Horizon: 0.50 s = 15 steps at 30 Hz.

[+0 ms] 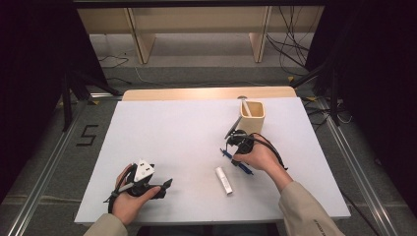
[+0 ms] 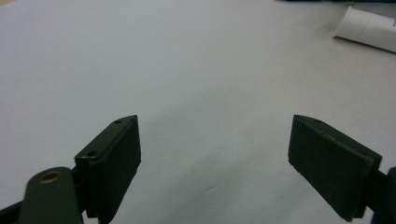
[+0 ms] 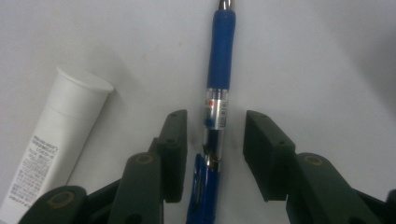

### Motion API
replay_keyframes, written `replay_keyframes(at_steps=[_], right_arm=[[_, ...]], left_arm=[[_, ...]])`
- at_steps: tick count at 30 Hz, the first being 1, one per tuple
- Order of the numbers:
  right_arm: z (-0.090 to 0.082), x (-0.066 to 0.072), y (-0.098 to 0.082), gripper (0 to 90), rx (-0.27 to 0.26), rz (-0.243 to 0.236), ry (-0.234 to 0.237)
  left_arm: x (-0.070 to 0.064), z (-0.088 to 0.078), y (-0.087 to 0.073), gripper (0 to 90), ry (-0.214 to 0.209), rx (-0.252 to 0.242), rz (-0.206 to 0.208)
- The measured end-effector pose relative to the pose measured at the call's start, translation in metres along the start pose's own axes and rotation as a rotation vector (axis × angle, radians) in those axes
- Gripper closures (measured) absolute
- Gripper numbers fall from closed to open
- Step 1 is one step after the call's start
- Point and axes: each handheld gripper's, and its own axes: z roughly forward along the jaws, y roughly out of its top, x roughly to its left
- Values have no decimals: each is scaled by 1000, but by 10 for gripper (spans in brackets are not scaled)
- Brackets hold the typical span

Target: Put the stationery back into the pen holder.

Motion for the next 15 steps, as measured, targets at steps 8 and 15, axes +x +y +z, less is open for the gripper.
replay_keyframes(at_steps=[8,15], right_arm=[[2,1,2,624,16,-8,-11],[3,1,4,638,27,-22,-28]], left_arm=[[0,0,0,168,-1,0,0],[0,0,0,168,-1,1,2]])
